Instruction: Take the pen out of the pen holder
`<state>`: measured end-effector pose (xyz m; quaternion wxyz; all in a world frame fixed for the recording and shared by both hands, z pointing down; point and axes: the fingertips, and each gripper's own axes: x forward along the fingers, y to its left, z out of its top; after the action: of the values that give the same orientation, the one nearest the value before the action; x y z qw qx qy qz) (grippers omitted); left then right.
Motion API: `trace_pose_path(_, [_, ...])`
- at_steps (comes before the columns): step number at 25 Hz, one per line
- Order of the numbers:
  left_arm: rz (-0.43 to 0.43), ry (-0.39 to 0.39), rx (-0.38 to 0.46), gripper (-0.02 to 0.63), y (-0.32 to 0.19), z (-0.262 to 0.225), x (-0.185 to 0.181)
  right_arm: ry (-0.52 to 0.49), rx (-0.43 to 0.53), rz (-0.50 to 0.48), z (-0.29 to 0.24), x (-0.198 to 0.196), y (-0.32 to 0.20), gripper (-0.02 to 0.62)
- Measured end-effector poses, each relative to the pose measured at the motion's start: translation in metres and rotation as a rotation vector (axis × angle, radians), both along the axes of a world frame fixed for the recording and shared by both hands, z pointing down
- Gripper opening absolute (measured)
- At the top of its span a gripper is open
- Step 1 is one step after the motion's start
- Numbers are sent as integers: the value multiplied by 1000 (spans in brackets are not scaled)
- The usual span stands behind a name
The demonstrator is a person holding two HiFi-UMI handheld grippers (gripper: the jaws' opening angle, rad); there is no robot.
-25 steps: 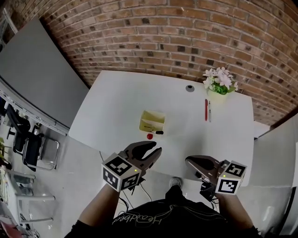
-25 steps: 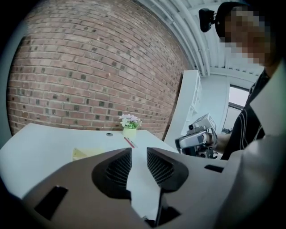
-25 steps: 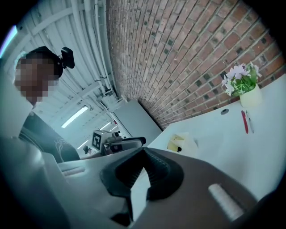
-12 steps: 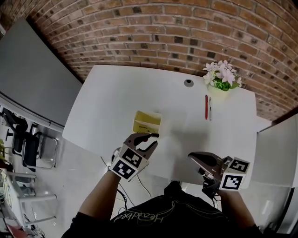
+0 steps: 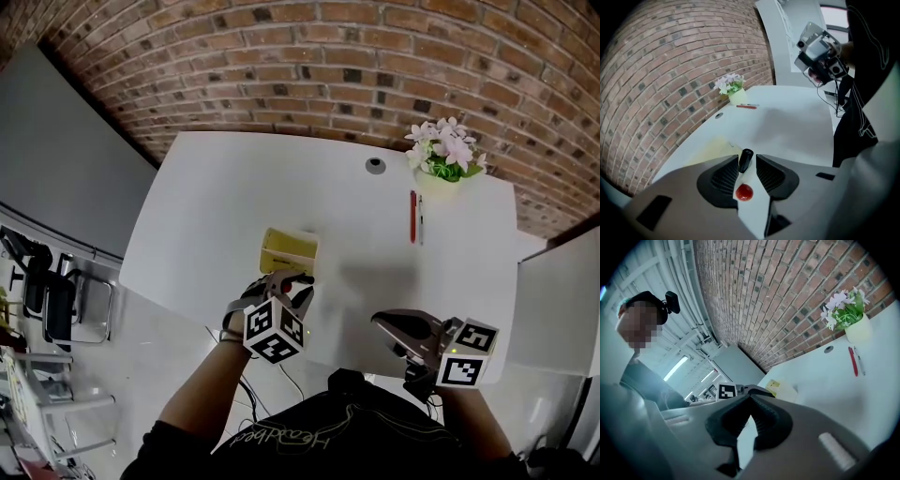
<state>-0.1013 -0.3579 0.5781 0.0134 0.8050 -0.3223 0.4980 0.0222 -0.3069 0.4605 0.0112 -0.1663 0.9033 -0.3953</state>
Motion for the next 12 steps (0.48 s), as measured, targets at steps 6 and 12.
trace_pose_path(6, [61,-76,20,111,-4,6,2,-8,-34,13,6,6,-2,2])
trace_pose_path(12, [75,-67,-7,95,-4,5,1,-8,-52,23,13,7,0,2])
